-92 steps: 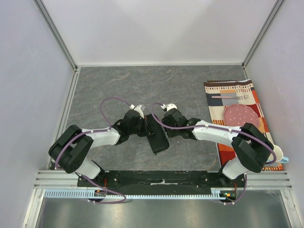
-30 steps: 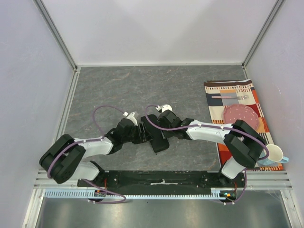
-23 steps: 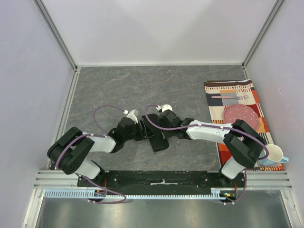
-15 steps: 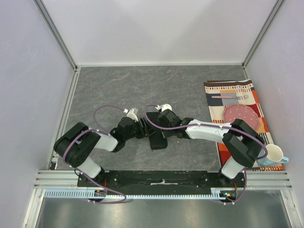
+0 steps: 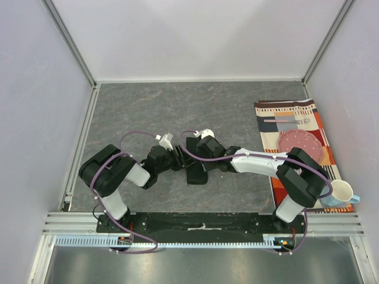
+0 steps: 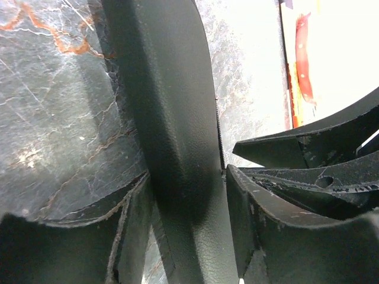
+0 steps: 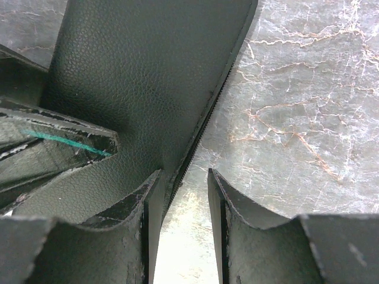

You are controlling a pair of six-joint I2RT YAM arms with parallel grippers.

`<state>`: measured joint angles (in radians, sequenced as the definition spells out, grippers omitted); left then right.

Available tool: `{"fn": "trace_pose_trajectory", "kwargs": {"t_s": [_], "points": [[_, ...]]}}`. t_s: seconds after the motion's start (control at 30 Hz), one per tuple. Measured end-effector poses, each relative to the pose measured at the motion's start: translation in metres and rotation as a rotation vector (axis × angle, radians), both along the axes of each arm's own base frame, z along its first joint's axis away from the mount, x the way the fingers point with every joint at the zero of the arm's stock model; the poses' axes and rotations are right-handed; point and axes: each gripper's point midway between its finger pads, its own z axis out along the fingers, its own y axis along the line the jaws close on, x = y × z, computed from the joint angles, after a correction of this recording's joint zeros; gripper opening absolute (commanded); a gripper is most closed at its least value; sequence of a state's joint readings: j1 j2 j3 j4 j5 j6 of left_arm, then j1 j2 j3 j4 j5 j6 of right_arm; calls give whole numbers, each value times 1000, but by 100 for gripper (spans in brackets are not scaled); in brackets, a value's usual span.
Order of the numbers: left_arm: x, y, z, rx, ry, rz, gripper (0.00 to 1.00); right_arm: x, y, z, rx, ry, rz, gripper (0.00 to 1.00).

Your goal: Sort the hair-cutting tools

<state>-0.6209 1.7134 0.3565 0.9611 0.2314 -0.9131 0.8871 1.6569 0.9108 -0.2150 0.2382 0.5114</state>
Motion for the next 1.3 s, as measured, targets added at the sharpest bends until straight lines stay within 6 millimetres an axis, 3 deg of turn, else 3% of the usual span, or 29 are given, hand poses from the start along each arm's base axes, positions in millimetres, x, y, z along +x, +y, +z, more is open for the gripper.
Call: {"fn": "trace_pose_trajectory", "kwargs": {"t_s": [0.4,0.47,0.5,0.6,0.9,1.03,1.13,1.3], "points": [[1,-24,-2,-89,34,-100,52,0,-3,-3,8,-13,-5,44],[1,-28,-2,-93,39,-116,44,0,-3,-2,11,-16,-7,44],[2,-29,-2,-93,41,-120,28,1,-4,-2,12,-17,-9,44],[3,-31,-3,-106,82,-114,2,1,-5,-3,14,-19,-11,44],[4,-34,5,-43,138,-113,2,-3,-9,8,48,-44,-14,46],[0,-30,20,60,137,-94,2,-33,-7,21,96,-18,29,47],[4,-25,40,140,100,-56,2,-61,6,42,175,-12,82,47],[14,-18,95,220,-22,23,2,-99,33,77,336,-30,134,46]]}}
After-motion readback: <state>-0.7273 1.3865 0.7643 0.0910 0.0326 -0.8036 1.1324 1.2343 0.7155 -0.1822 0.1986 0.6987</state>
